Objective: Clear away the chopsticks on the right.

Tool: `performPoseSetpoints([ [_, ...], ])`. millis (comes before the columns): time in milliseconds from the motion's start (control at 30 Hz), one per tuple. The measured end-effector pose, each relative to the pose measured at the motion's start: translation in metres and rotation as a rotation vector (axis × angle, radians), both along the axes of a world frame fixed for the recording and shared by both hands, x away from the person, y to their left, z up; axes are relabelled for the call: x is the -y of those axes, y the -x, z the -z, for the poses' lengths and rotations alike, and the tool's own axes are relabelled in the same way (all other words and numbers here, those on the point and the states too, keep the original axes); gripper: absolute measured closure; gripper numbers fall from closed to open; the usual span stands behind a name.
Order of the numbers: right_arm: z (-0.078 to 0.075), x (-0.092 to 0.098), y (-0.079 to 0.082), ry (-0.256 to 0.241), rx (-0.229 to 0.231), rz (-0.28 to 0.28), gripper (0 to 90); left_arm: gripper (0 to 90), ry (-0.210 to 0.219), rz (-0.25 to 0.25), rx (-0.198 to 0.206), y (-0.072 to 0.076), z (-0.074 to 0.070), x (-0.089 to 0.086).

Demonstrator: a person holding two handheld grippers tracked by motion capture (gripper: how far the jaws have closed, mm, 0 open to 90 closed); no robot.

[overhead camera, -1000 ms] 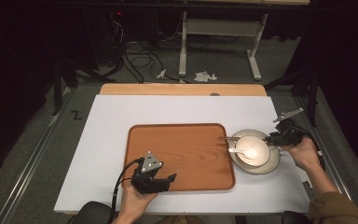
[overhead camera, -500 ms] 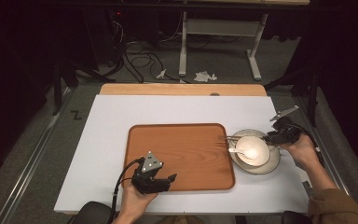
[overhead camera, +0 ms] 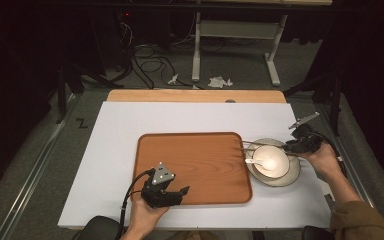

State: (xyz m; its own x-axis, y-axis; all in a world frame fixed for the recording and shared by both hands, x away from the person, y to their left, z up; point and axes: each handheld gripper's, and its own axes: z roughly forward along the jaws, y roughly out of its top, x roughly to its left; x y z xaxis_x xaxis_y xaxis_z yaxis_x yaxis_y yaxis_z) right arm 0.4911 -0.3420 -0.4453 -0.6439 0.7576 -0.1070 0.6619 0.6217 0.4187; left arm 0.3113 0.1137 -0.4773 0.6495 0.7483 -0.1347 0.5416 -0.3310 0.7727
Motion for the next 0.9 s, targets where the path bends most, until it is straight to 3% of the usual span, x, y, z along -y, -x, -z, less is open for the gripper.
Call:
performPoseSetpoints([
  [233,0.0003,0.0024,-0.0024,-0.024,-0.015,-0.003,73.1,36.1,-0.005,0.001,-0.002,-0.0002,0.0005,0.0002],
  [700,-0.0002,0.0008,-0.0017,-0.009,-0.010,-0.001,78.9,36.1,-0.001,-0.005,0.000,-0.0001,0.0007,0.0004],
  [900,0.0010,0.0003,-0.0022,0.008,-0.013,-0.023,75.1,36.1,-0.006,-0.003,-0.001,-0.0004,0.0012,0.0006],
])
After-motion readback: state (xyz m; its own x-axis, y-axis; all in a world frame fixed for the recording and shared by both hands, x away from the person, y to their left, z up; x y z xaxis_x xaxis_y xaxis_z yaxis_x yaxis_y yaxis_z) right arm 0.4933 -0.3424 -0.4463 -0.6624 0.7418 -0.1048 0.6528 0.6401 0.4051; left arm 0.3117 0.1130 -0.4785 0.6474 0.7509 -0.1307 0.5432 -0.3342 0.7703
